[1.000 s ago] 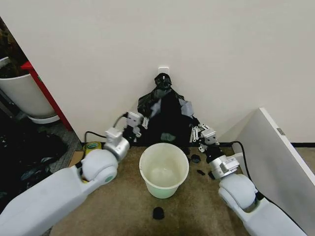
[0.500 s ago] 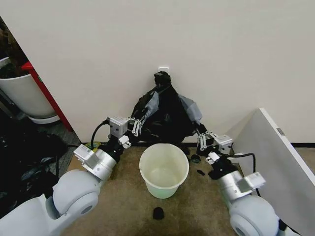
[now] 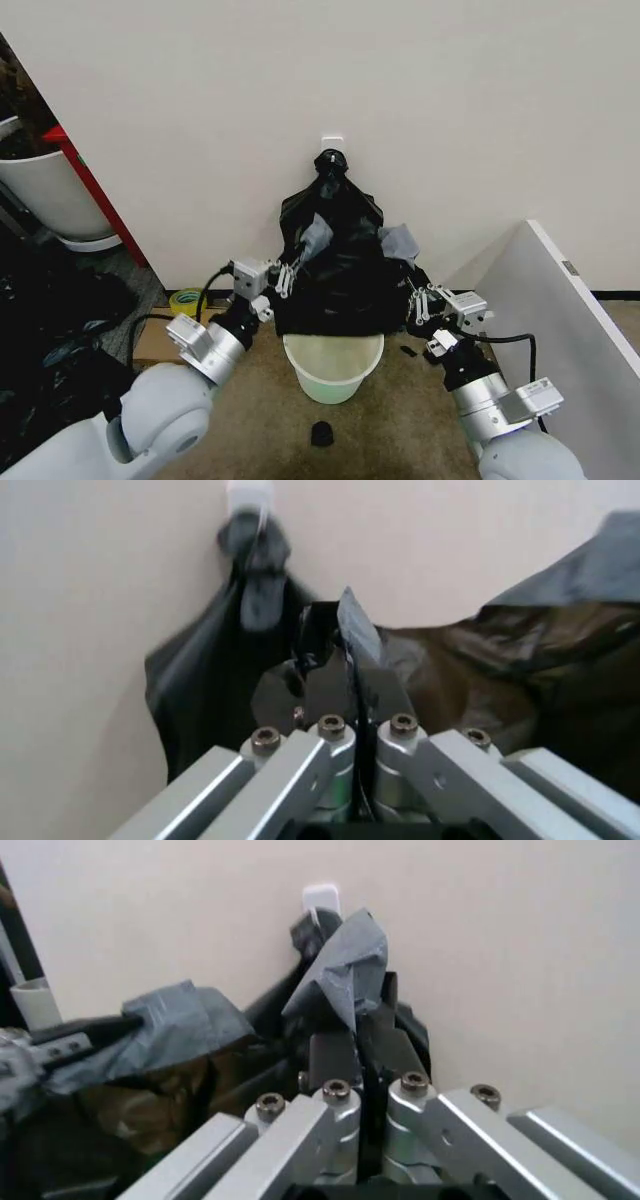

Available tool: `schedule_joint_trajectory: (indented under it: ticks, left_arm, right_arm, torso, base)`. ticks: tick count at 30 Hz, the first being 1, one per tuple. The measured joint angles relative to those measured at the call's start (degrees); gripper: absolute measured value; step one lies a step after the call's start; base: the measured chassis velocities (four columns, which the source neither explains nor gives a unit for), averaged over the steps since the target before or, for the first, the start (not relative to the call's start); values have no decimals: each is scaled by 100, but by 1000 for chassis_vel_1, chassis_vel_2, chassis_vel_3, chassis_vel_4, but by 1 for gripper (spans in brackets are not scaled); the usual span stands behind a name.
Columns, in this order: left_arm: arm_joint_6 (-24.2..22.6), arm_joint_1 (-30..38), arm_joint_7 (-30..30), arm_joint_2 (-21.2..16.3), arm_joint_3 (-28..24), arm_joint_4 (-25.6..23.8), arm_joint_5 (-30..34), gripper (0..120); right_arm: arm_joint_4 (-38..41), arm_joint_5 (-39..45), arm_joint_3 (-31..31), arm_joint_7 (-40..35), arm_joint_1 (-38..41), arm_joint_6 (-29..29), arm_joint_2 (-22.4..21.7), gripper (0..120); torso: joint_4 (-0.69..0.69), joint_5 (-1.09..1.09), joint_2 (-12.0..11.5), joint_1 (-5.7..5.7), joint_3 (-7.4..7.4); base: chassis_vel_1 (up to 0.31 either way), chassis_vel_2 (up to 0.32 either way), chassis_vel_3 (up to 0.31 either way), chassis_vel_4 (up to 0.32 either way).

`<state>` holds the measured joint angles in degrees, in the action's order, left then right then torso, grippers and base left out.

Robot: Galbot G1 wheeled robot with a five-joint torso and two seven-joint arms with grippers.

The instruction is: Place the garbage bag over the trash bin.

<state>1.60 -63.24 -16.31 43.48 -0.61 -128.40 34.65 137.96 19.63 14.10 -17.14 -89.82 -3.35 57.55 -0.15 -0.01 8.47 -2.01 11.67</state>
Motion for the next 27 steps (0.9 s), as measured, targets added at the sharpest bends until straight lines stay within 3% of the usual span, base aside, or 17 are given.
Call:
schedule_joint_trajectory:
  ticks: [6, 19, 22, 27]
  left_arm:
    - [367, 202, 50, 488, -321, 888, -558, 0]
    - [494, -2, 57, 332, 10, 828, -700, 0]
    - [546, -160, 70, 436, -4, 934, -774, 0]
    - [698, -544, 93, 992, -199, 1433, -978, 0]
  right_arm:
    - [-1124, -42, -197, 30, 328, -442, 425, 0]
    - [-1237, 264, -627, -25, 504, -295, 870, 0]
    - [-1429, 137, -606, -13, 437, -417, 885, 0]
    - [-1752, -211, -450, -357, 108, -566, 830, 0]
  torso:
    - [1, 1, -1, -1, 1]
    - [1, 0, 0, -1, 0]
    - [1, 1, 0, 0, 0]
    - [1, 0, 0, 0, 0]
  base:
    - [0, 0, 0, 0]
    - [0, 0, 0, 0]
    - [0, 0, 0, 0]
    - [0, 0, 0, 0]
